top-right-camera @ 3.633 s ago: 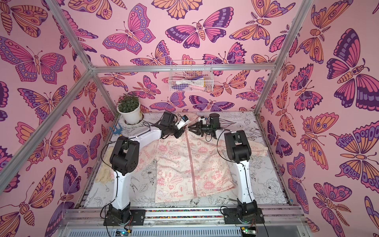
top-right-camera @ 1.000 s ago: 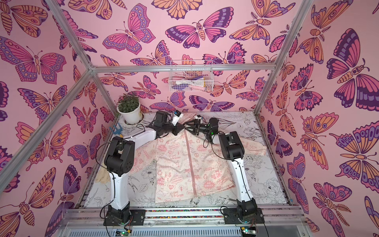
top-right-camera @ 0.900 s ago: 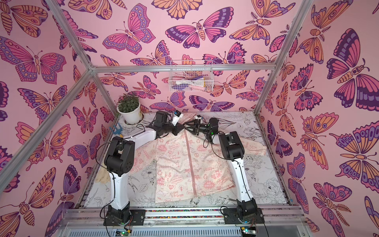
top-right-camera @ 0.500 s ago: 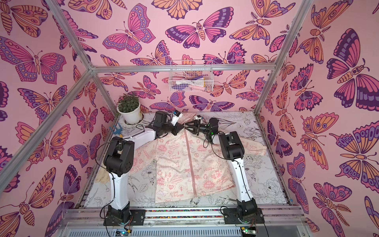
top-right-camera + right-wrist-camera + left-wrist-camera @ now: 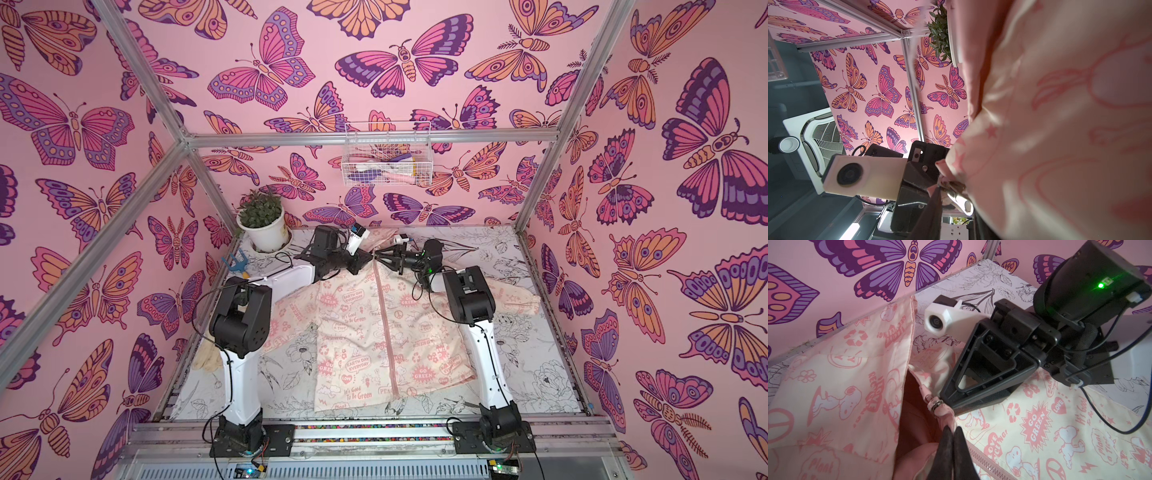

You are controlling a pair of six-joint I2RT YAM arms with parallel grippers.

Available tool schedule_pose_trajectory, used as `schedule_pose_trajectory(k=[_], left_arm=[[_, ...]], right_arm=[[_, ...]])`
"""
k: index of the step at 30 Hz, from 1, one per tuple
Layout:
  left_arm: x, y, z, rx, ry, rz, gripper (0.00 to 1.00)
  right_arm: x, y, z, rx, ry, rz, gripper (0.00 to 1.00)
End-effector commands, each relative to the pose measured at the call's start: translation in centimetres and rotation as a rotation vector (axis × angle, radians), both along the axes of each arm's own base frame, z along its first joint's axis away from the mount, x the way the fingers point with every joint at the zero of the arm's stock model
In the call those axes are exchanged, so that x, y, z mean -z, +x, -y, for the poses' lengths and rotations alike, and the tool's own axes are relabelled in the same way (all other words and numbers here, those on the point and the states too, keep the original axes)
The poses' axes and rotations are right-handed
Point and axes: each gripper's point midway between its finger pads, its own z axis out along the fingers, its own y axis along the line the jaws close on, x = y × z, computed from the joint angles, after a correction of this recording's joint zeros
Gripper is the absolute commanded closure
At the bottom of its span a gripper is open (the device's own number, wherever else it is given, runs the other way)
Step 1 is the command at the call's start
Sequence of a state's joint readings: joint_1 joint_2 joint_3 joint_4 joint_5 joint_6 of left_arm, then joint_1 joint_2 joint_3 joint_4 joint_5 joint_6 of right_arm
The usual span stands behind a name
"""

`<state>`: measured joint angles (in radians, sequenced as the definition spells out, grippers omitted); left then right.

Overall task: Unzip the jacket
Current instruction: Unzip the zipper on the jacket.

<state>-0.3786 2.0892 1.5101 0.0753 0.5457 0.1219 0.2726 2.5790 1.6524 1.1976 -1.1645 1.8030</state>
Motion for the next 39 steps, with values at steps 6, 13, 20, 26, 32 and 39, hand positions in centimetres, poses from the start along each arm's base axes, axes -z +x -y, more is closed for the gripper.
schedule_pose_trajectory(k=[6,13,20,26,32,39], left_arm=[[-1.4,-0.3,-0.3,0.001,-0.012,0.022,1.0],[-1.3,-0.4,-0.3,0.003,-0.012,0.021,1.0],[-1.3,-0.5,-0.3,0.006,-0.011,0.018,1.0],[-1.1,-1.0,0.0,0.035,0.029,0.057,0.99],[-1.1,-1.0,-0.2,0.019,0.109,0.128,0.22],[-0.6,-1.9,0.3,0.135,0.167,0.121,0.02]], right_arm=[[-0.6,0.2,0.2,0.017,0.011,0.028,0.77],[-0.2,0.3,0.3,0.021,0.009,0.016,0.82],[-0.2,0.4,0.4,0.025,0.009,0.013,0.87],[0.0,0.7,0.5,0.034,-0.004,-0.011,1.0],[0.9,0.5,0.7,0.036,-0.096,-0.015,1.0],[0.3,0.5,1.0,0.041,-0.112,0.026,1.0]])
